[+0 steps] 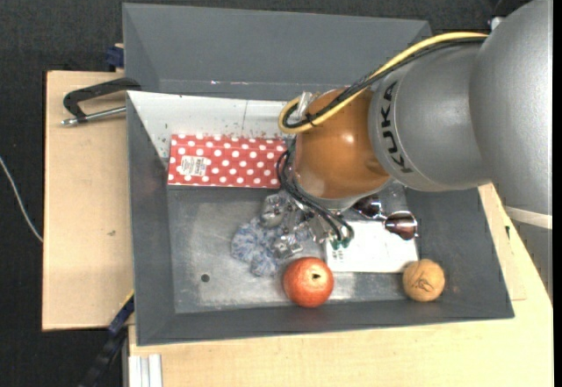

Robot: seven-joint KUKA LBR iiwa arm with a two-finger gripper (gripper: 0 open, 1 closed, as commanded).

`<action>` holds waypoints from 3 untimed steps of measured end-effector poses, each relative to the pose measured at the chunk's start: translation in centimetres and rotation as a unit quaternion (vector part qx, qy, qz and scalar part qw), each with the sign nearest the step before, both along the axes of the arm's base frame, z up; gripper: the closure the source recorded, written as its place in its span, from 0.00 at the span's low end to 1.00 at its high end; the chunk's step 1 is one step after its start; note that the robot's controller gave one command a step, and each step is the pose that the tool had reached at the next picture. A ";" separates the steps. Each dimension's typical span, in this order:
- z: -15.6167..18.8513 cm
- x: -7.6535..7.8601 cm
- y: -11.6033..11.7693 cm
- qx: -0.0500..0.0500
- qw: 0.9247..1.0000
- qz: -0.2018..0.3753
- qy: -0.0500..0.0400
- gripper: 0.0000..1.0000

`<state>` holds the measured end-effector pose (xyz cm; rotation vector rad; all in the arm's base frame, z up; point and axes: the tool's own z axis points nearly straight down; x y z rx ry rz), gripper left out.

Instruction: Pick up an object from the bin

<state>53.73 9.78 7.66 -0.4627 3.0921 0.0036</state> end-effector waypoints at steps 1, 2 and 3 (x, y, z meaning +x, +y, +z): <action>0.0 0.0 0.0 0.000 1.000 0.000 0.000 1.00; 13.4 -1.5 -2.6 -0.002 0.999 0.042 0.005 1.00; 13.3 -1.6 -2.6 -0.002 0.999 0.042 0.005 1.00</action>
Offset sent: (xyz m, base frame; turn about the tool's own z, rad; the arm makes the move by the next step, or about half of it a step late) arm -0.0166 -0.0273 0.1326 -0.0855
